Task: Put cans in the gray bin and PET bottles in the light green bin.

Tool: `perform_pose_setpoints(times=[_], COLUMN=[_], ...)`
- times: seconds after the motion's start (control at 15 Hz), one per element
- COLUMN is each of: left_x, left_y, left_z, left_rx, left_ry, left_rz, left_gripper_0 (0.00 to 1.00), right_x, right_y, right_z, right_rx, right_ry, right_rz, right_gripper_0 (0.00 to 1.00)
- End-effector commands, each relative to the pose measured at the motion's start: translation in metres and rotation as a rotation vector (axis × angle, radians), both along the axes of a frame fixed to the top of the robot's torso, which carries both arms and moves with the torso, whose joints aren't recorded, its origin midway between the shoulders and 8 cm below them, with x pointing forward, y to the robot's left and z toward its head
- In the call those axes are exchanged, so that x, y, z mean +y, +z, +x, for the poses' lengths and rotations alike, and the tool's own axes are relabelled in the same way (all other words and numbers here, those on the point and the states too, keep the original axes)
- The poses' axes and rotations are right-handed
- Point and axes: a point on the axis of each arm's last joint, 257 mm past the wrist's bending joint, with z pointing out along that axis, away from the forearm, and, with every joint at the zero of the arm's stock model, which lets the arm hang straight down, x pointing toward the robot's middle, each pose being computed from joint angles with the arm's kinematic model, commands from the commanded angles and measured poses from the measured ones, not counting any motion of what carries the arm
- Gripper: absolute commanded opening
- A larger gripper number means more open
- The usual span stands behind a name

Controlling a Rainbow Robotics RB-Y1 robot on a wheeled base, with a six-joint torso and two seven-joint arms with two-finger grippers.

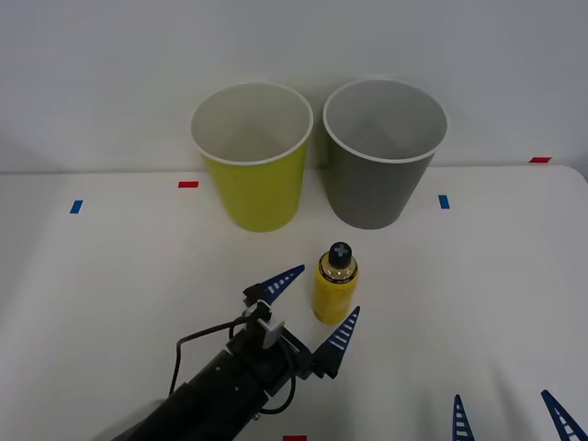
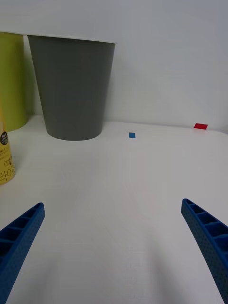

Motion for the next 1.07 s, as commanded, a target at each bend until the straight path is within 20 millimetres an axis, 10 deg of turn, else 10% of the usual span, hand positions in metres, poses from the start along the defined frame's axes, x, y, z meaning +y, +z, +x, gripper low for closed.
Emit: perform_pose_setpoints(times=[0.07, 1.07], left_x=[-0.009, -0.036], left_y=[0.004, 0.019], left_z=[0.003, 0.039], left_rx=[-0.010, 0.022], left_ry=[-0.012, -0.058], left_rz=[0.014, 0.084], left_gripper_0=[1.00, 1.00], right_x=[0.000, 0.000], right_y=[0.000, 0.000], right_z=[0.000, 0.000], right_rx=[0.000, 0.000], right_ry=[0.000, 0.000], right_rz=[0.000, 0.000], right_gripper_0=[1.00, 1.00])
